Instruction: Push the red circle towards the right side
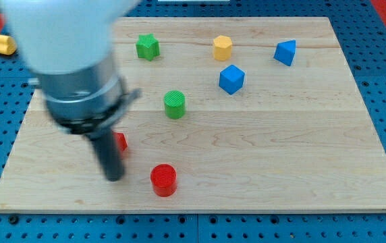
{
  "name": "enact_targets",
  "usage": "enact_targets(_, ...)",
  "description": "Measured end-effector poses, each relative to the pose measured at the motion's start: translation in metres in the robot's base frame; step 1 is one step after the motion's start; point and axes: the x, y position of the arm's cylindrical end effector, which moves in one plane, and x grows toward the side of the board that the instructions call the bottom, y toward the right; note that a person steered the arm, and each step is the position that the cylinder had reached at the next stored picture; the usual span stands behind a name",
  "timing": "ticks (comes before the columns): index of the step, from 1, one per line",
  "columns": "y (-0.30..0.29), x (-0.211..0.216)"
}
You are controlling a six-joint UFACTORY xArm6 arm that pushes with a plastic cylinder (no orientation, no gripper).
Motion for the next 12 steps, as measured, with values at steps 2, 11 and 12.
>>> enact_targets(2,0.094,0.031)
enact_targets(11,0.232,-0.082)
enact_targets(12,0.309,-0.094)
